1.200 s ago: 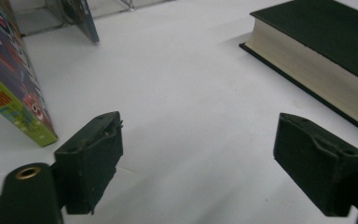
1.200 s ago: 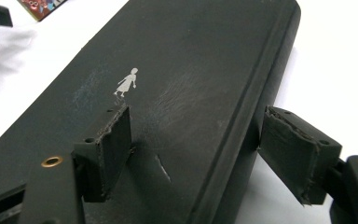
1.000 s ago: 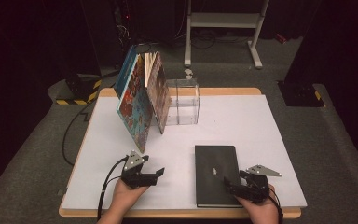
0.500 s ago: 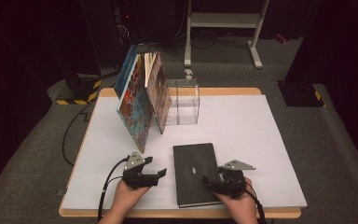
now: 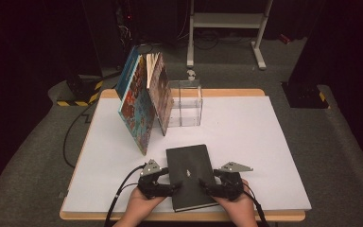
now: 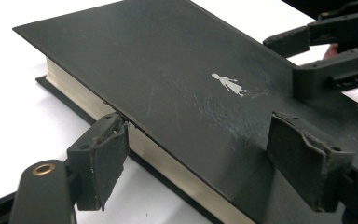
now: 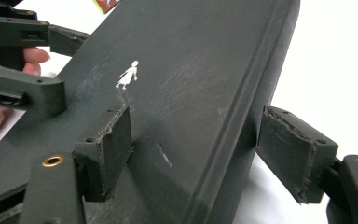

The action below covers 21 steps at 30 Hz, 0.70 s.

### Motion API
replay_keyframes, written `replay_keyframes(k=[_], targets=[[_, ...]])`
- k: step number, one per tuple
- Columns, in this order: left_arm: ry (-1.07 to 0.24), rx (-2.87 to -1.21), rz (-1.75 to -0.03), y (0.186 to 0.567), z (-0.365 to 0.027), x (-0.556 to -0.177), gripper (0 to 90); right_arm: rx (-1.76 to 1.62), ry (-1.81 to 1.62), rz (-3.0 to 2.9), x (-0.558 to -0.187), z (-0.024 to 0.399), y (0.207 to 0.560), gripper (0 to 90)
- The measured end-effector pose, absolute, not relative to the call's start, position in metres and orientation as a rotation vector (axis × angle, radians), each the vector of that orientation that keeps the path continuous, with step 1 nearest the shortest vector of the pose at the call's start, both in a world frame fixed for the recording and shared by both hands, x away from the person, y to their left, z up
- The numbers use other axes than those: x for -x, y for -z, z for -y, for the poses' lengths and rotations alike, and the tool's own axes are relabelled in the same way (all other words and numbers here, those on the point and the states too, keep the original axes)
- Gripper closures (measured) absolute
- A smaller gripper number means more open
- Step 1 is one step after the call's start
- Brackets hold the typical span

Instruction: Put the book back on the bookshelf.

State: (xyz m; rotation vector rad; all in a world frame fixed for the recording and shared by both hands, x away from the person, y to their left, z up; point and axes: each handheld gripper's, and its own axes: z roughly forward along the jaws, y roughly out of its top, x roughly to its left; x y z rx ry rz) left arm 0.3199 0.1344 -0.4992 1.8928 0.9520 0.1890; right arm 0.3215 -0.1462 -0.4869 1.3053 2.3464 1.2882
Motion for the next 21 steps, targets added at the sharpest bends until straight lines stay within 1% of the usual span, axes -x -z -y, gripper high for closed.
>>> replay_keyframes(k=[5, 12, 17, 21], targets=[[-0.185, -1.915, -0.931, 0.498, -0.128, -0.331, 21.9, -1.313, -1.324, -2.327, -0.321, 0.152, 0.49, 25.0], [-0.152, -1.972, -0.884, 0.492, -0.11, -0.363, 23.5, -1.368, -1.33, -2.266, -0.332, 0.167, 0.492, 25.1], [-0.165, -1.978, -0.881, 0.491, -0.111, -0.363, 23.6, -1.403, -1.339, -2.261, -0.341, 0.168, 0.493, 22.9], [-0.188, -1.967, -0.905, 0.49, -0.112, -0.359, 23.6, -1.376, -1.306, -2.279, -0.351, 0.163, 0.49, 23.0]])
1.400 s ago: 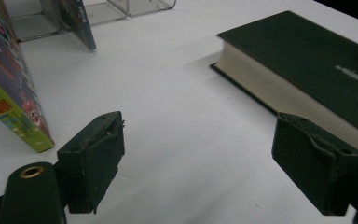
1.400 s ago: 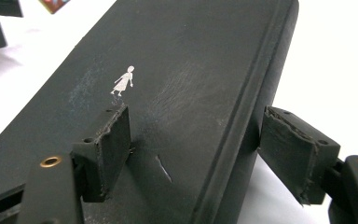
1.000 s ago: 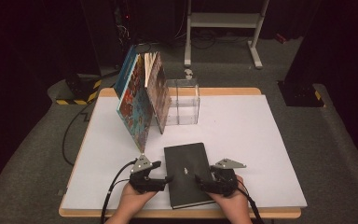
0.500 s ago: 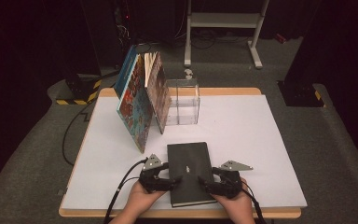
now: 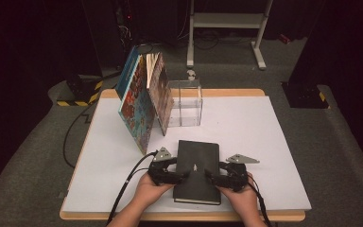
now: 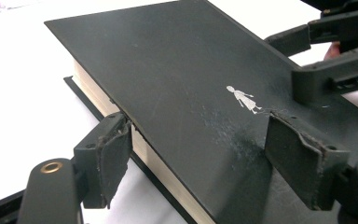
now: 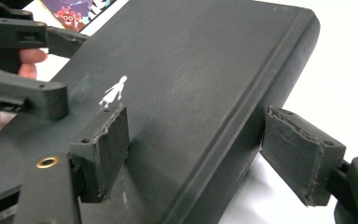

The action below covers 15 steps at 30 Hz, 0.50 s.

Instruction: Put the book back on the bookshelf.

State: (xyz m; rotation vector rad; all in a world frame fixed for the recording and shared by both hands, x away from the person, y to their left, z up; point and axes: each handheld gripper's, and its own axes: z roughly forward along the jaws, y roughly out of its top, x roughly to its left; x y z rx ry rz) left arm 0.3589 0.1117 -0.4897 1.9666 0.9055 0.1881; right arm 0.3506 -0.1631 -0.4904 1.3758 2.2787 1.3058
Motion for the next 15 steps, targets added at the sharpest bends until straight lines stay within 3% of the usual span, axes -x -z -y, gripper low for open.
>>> replay_keyframes(k=[9, 15], targets=[[-0.27, -1.947, -0.835, 0.467, -0.111, -0.354, 28.3, -1.308, -1.351, -2.249, -0.345, 0.167, 0.483, 30.5], [-0.2, -1.932, -0.835, 0.464, -0.111, -0.365, 36.8, -1.319, -1.38, -2.245, -0.344, 0.175, 0.485, 28.8]])
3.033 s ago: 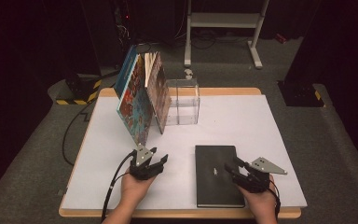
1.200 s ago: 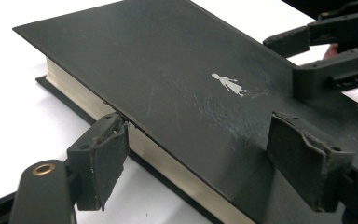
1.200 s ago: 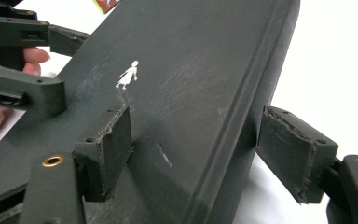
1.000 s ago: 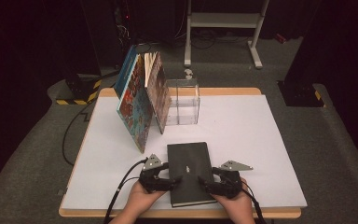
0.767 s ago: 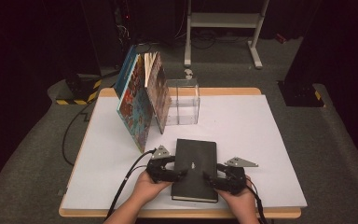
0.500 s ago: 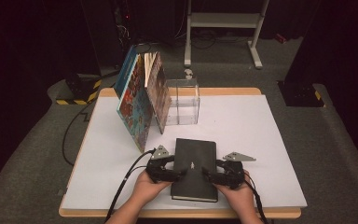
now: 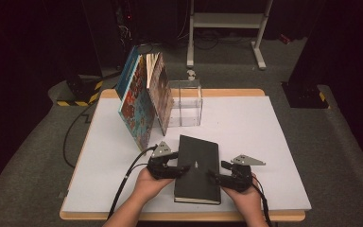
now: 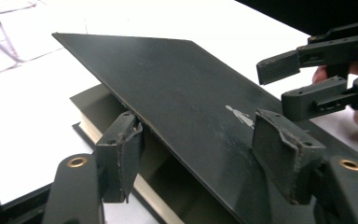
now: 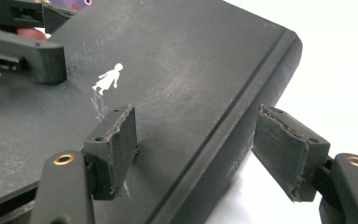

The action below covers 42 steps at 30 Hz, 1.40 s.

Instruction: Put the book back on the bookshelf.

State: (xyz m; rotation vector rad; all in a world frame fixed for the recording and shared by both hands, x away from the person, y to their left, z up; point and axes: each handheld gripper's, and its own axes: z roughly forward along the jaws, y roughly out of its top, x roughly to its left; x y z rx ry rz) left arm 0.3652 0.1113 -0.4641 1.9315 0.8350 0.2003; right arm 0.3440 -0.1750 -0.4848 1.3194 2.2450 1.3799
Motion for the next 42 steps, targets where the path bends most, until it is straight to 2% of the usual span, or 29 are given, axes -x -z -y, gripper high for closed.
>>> replay_keyframes(k=[11, 28, 42], targets=[[-0.278, -1.862, -0.682, 0.464, -0.113, -0.353, 50.6, -1.404, -1.457, -2.272, -0.352, 0.176, 0.49, 16.6], [-0.431, -1.834, -0.543, 0.459, -0.114, -0.335, 51.0, -1.552, -1.658, -2.323, -0.368, 0.178, 0.502, 0.0], [-0.484, -1.804, -0.482, 0.461, -0.115, -0.327, 51.0, -1.541, -1.751, -2.363, -0.373, 0.18, 0.505, 0.0]])
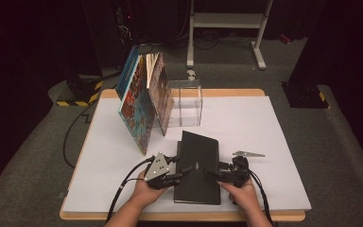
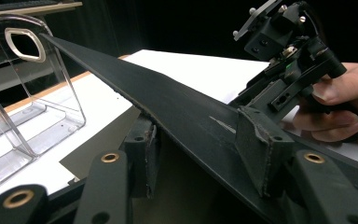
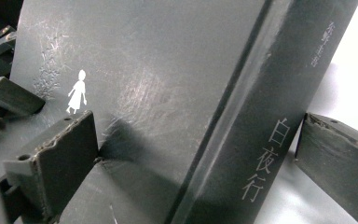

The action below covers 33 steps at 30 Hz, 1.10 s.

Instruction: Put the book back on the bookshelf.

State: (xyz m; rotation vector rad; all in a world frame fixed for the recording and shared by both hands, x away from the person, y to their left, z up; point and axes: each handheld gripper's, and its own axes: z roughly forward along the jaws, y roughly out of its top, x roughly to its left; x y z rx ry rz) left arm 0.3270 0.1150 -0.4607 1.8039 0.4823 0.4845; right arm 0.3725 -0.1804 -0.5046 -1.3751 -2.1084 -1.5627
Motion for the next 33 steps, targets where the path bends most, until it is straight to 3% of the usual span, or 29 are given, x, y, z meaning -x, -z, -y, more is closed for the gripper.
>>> replay_keyframes(k=[9, 16, 33], targets=[[-0.49, -1.781, -0.47, 0.463, -0.117, -0.324, 51.0, 1.353, 1.54, 2.11, -0.374, 0.18, 0.501, 1.5], [-0.389, -1.79, -0.598, 0.469, -0.119, -0.334, 51.0, 1.385, 1.631, 2.249, -0.358, 0.183, 0.485, 17.7], [-0.549, -1.77, -0.565, 0.448, -0.104, -0.338, 51.8, 1.394, 1.999, 2.422, -0.328, 0.197, 0.441, 40.7]])
